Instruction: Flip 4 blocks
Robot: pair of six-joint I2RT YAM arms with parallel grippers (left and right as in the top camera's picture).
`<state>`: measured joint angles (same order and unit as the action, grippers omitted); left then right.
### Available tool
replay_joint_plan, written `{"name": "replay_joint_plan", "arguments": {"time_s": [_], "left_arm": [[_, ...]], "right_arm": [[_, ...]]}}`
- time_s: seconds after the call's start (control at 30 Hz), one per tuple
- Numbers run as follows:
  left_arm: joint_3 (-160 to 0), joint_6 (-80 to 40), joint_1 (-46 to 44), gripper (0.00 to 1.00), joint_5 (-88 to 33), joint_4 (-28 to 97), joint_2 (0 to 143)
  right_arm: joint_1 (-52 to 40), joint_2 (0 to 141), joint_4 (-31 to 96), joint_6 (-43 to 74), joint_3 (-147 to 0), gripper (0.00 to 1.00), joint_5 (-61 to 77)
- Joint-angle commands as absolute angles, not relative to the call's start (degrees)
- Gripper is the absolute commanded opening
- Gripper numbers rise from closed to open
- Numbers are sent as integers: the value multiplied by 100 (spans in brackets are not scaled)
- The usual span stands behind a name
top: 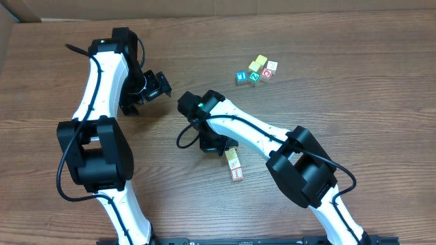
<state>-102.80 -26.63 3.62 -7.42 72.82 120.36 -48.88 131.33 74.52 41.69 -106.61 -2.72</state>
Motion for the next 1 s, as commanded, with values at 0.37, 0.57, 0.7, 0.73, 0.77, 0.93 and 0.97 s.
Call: {"name": "replay_joint_plan", "arguments": {"time_s": [0.37,0.57,0.7,0.73,0.77,0.93,0.97], "left_arm": [[-10368,-2637,331,100,-725,7275,12075],[-10368,-2637,331,100,-725,7273,12075],[-10368,-2637,331,100,-725,7275,12075],[-10368,-2637,331,100,-727,7275,12075],[-10368,-2637,331,100,-725,7275,12075],[-10368,-2637,331,100,-725,7275,12075],[-10368,-2637,331,100,-727,7273,12075]], "right_arm": [[-4925,13181,7535,4136,-10678,4,-449],[-4925,13181,7542,4136,-10678,4,-526],[-4925,13181,7559,4136,-10678,4,-532],[-4925,13181,7557,4136,-10678,4,-532],[-4925,13181,7557,4136,-10678,4,-532],[-4921,13181,7557,4134,-10678,4,-572],[-4921,13181,7557,4134,-10678,4,-569]]}}
